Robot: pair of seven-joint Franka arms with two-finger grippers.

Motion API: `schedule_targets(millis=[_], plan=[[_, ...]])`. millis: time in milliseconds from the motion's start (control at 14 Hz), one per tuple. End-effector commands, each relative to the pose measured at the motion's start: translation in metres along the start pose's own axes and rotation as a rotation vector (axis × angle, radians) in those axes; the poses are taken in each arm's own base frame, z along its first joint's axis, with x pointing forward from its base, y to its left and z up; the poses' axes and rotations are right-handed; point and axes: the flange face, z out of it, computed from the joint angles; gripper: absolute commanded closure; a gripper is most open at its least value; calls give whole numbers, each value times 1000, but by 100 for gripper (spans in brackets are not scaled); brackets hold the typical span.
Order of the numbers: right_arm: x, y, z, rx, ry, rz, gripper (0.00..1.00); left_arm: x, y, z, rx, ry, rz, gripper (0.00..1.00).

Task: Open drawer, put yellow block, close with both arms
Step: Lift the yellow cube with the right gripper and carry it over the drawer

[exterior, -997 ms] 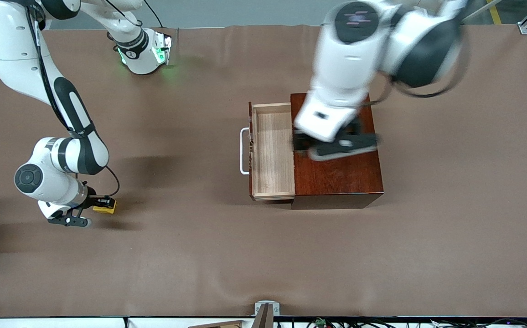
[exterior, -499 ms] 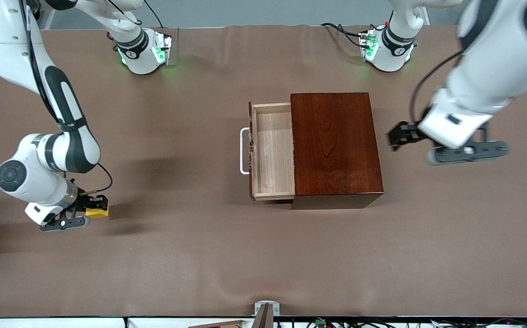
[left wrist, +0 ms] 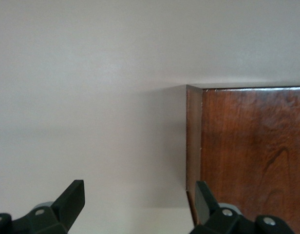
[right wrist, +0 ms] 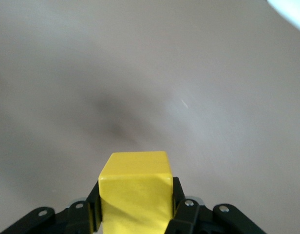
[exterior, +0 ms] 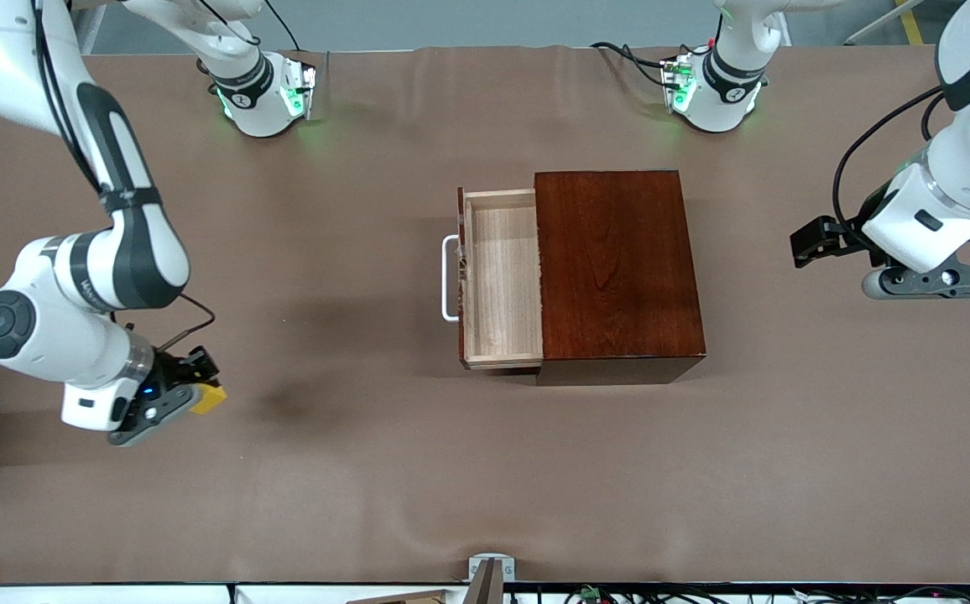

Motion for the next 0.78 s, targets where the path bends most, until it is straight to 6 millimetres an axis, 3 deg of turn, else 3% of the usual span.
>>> schedule_targets(millis=[0,285,499,712], plan=[[29,-48,-29,19,45,-235,100,-7,-20,4,-27,-3,10,0],[75,-123,-65,21,132,-573,100,-14,-27,12,-47,16,-10,0],[97,-168,-66,33,148,-690,100,-23,-28,14,-51,37,-17,0],[127,-256,-66,-18,100,-891,100,-22,-29,13,-51,40,-19,0]])
